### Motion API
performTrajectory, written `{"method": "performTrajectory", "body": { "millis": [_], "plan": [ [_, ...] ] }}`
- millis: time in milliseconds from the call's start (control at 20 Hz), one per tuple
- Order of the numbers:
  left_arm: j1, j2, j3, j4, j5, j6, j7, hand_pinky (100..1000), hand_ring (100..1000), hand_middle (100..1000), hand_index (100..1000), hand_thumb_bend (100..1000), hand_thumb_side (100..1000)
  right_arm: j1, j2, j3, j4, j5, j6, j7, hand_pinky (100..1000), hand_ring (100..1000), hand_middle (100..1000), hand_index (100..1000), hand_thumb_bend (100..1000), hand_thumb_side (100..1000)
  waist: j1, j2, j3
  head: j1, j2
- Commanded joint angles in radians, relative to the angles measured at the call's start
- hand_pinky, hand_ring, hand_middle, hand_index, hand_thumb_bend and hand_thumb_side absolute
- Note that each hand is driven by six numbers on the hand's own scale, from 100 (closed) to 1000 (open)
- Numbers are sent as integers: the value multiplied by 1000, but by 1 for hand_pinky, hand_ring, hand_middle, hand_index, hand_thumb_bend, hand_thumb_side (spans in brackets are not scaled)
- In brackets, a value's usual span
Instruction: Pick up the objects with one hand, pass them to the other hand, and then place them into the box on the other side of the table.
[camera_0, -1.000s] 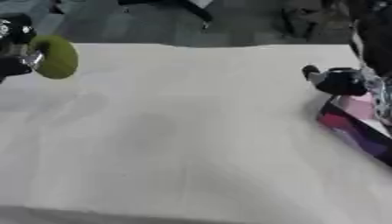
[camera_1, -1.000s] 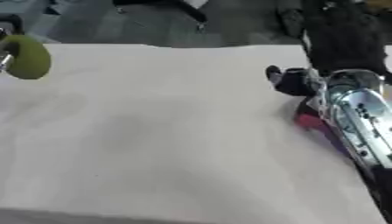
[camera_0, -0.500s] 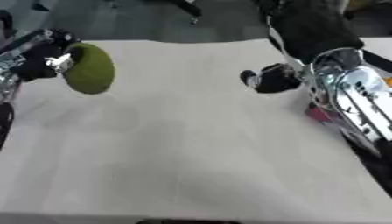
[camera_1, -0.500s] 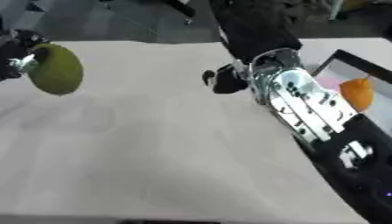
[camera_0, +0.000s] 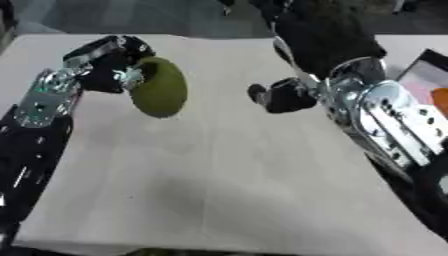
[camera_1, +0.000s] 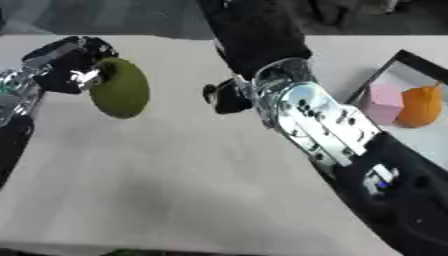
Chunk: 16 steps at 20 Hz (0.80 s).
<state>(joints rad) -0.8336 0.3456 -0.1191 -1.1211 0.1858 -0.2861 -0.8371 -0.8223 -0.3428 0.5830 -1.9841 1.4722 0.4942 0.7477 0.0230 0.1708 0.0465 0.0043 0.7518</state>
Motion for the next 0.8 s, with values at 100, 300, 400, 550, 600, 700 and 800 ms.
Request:
{"method": "performTrajectory", "body": {
  "millis": [100, 300, 400, 550, 600, 700, 800],
  "plan": [
    [-43, -18, -9, -31, 1, -48, -70, 482, 296, 326, 469, 100, 335, -22, 6, 4, -16, -17, 49, 34, 852, 875, 846, 994, 505, 311, -3, -9, 0, -6, -19],
    [-60, -44, -18, -46, 15, -15, -70, 483, 297, 326, 469, 100, 343, -23, 8, 11, -16, -32, 62, 31, 850, 872, 842, 986, 507, 310, -4, -7, -3, -10, -23],
    [-68, -56, -20, -55, 25, 5, -70, 483, 297, 326, 469, 100, 350, -23, 9, 14, -16, -37, 67, 30, 849, 870, 840, 981, 509, 311, -4, -6, -4, -13, -26],
    [-79, -72, -21, -70, 42, 36, -70, 484, 297, 327, 469, 100, 358, -23, 11, 16, -16, -43, 73, 28, 848, 868, 836, 973, 512, 312, -5, -6, -7, -17, -31],
    [-83, -76, -22, -76, 48, 46, -70, 484, 297, 327, 469, 100, 361, -23, 12, 17, -16, -47, 76, 28, 848, 868, 834, 969, 513, 312, -5, -6, -7, -19, -33],
    [-89, -83, -23, -86, 59, 65, -70, 484, 298, 327, 469, 100, 365, -22, 13, 21, -16, -54, 82, 28, 847, 867, 833, 967, 513, 313, -5, -6, -8, -21, -34],
    [-95, -91, -22, -96, 72, 85, -70, 485, 298, 327, 469, 100, 374, -21, 15, 23, -16, -61, 90, 26, 846, 866, 831, 964, 514, 312, -5, -5, -10, -23, -37]
  ]
}}
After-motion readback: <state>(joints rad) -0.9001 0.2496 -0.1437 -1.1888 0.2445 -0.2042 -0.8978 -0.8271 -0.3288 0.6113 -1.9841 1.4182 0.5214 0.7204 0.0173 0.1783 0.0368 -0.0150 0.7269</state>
